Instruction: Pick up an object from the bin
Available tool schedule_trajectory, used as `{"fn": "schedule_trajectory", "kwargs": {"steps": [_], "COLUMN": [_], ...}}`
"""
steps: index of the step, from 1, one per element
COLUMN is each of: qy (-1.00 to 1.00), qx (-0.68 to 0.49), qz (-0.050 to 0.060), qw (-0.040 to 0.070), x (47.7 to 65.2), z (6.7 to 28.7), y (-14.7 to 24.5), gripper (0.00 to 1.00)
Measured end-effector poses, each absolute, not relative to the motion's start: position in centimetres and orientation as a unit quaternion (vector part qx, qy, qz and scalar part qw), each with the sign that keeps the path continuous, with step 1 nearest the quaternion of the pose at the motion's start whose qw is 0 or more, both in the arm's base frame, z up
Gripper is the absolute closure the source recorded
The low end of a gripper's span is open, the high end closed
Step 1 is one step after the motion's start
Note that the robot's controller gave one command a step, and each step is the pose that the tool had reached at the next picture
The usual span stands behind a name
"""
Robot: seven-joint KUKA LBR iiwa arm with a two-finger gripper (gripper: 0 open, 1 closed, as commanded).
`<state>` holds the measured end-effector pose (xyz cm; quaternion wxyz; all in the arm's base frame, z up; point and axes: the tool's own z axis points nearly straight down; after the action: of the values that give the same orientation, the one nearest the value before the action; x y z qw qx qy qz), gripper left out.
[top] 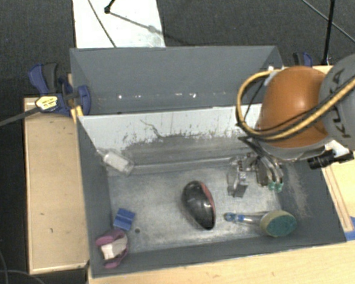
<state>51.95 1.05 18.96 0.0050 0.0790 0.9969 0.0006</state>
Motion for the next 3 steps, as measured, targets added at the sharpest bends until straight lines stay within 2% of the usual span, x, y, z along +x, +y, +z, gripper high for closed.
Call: {"fn": "schedule_trajectory", "kwargs": {"steps": [1,2,3], "qy": [0.975,0.996,1.000], "qx": [0.221,0.089,-0.025], "qz": [0.000,-0.002,-0.001], "qw": [-0.001,0.003,-0.001], "x": [52.3,57.3,52.0], "z": [13.3,13.6,10.2], "y": [1.7,-10.4,-14.6], "gripper": [1.00,1.00,1.00]}}
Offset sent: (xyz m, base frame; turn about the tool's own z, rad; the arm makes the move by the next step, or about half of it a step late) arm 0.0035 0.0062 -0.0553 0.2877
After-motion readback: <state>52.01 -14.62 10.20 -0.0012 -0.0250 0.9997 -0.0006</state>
